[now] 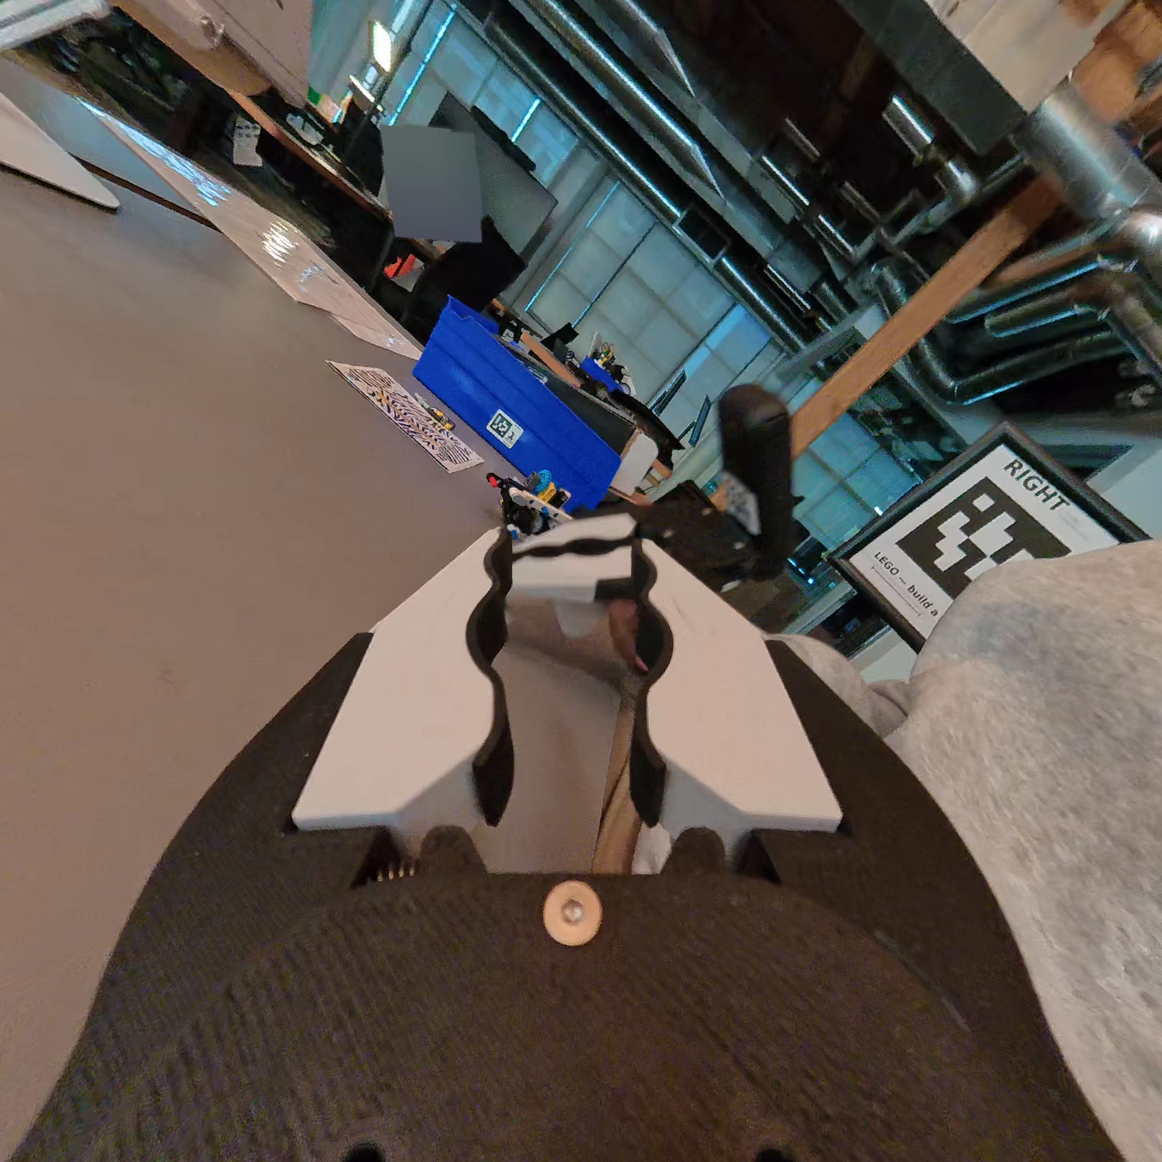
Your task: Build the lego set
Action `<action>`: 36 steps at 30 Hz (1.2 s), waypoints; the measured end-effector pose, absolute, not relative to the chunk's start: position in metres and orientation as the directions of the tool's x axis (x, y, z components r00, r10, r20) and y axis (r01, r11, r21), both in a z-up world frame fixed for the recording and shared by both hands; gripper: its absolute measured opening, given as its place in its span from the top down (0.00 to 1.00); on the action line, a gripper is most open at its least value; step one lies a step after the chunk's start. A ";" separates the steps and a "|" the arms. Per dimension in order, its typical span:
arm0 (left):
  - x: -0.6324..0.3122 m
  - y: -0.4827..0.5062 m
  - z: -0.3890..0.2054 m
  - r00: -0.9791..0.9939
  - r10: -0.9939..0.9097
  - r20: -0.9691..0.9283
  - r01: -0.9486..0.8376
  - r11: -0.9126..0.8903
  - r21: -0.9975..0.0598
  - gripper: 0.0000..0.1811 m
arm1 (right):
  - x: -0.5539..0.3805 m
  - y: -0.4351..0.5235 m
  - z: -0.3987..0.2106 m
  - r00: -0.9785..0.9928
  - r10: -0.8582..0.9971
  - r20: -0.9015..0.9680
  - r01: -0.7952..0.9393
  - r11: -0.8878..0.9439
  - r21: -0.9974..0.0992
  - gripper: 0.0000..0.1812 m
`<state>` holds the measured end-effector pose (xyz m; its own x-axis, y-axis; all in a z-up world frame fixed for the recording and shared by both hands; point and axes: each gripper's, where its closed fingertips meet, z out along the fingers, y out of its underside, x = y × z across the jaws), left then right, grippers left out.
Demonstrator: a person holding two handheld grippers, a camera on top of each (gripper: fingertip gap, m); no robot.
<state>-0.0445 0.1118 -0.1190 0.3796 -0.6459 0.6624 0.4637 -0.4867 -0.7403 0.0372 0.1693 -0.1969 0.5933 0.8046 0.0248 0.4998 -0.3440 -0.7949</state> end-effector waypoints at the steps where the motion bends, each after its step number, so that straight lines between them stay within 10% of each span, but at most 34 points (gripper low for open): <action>1: -0.045 0.112 -0.119 0.378 -0.644 0.665 0.466 -0.488 -0.738 0.82 | 0.040 0.166 -0.212 0.601 0.798 -0.042 0.485 -0.406 -0.775 0.99; 7: -0.041 0.110 -0.122 0.361 -0.646 0.672 0.453 -0.508 -0.732 0.83 | 0.048 0.172 -0.188 0.623 0.776 -0.102 0.334 -0.381 -0.862 0.99; 14: -0.009 0.094 -0.143 0.278 -0.636 0.720 0.301 -0.654 -0.694 0.80 | 0.013 0.151 -0.127 0.332 0.717 -0.613 -0.086 -0.624 -0.777 0.99; 24: 0.002 0.085 -0.138 0.310 -0.697 0.647 0.268 -0.588 -0.763 0.96 | -0.031 0.109 -0.112 0.149 0.754 -0.639 -0.053 -0.640 -0.767 0.99; 36: 0.000 0.079 -0.114 0.282 -0.767 0.577 0.329 -0.488 -0.809 0.93 | -0.013 0.130 -0.101 -0.123 0.394 -0.911 -0.259 -0.899 -0.354 0.99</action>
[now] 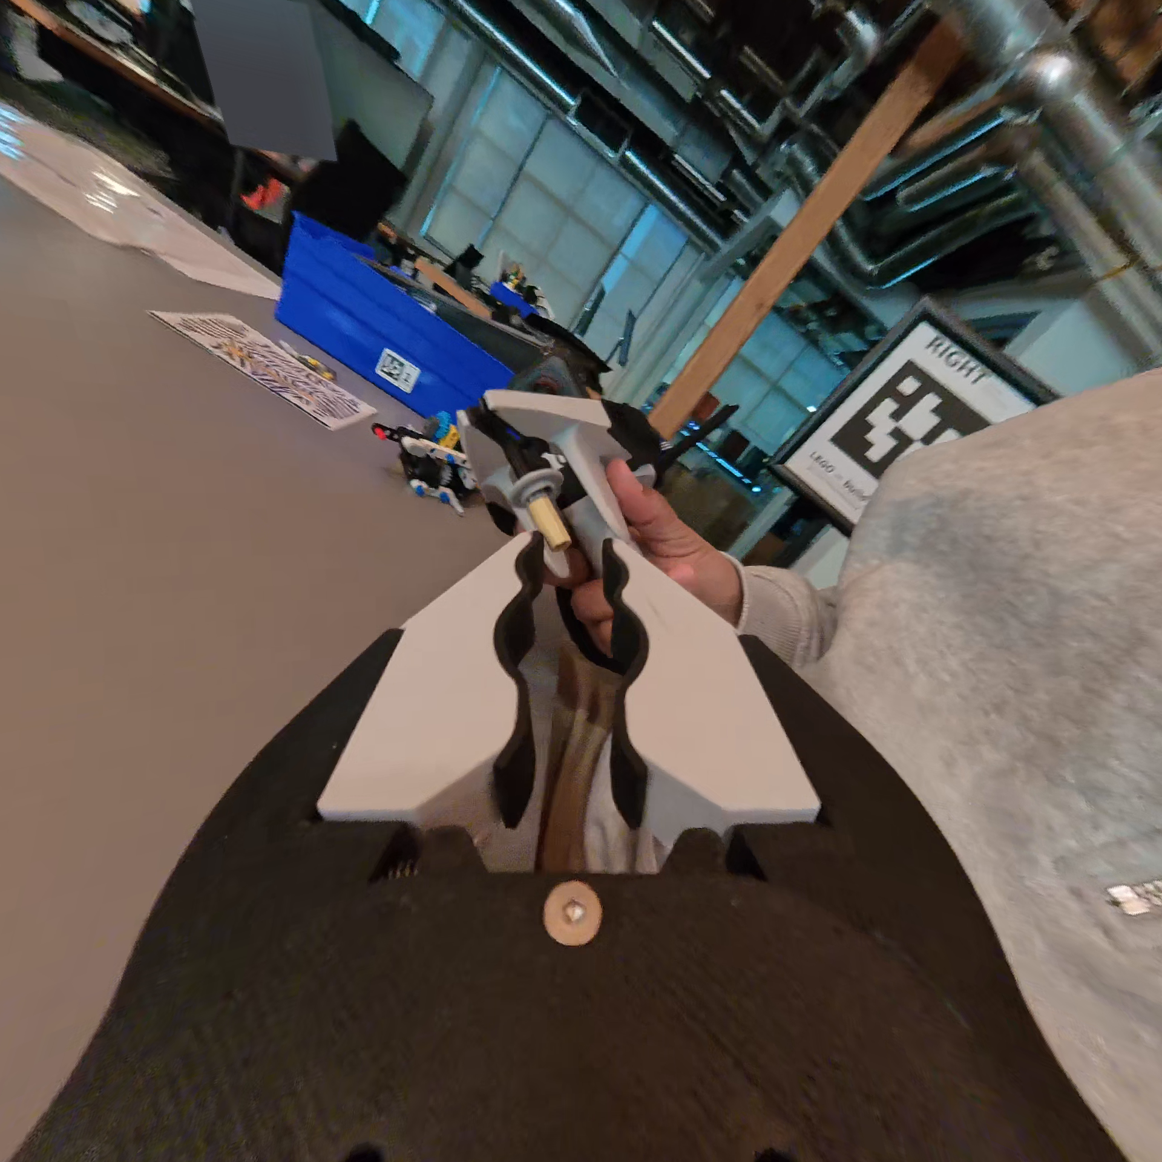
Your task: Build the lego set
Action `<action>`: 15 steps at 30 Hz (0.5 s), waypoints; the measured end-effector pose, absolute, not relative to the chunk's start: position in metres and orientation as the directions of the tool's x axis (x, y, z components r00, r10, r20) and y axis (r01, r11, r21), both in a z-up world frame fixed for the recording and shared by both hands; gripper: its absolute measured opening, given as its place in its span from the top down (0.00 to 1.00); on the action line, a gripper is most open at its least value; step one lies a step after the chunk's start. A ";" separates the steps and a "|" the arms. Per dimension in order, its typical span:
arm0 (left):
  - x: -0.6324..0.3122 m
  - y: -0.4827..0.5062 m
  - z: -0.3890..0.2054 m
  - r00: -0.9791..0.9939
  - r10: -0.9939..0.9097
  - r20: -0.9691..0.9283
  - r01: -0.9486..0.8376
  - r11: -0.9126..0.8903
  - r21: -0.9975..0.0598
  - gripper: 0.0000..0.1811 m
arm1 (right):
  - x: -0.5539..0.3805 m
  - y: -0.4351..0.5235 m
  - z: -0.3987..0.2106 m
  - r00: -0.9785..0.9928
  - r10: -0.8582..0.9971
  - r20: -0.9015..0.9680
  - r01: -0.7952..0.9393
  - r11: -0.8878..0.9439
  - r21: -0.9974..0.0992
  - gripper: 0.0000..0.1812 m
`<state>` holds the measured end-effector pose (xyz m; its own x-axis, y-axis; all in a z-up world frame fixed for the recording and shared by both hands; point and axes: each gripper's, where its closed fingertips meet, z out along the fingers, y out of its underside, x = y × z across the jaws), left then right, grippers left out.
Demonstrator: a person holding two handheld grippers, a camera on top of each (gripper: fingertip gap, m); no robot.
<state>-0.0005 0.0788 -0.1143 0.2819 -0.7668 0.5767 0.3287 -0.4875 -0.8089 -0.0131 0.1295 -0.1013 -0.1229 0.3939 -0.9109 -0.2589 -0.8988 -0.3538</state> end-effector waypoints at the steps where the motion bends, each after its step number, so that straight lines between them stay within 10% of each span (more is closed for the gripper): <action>1: -0.002 0.081 -0.116 0.314 -0.762 0.566 0.325 -0.474 -0.818 0.94 | -0.015 0.128 -0.102 -0.115 0.400 -0.909 -0.250 -0.897 -0.363 0.99; 5: -0.009 0.080 -0.100 0.299 -0.791 0.534 0.383 -0.414 -0.826 0.94 | -0.018 0.124 -0.097 -0.176 0.347 -0.921 -0.233 -0.924 -0.304 0.99; 11: -0.010 0.070 -0.086 0.277 -0.838 0.471 0.405 -0.343 -0.848 0.90 | -0.005 0.142 -0.082 -0.584 -0.122 -0.803 -0.200 -0.937 0.287 0.99; 15: -0.006 0.068 -0.089 0.274 -0.841 0.466 0.382 -0.349 -0.855 0.90 | -0.011 0.142 -0.088 -0.593 -0.187 -0.784 -0.185 -0.915 0.358 0.99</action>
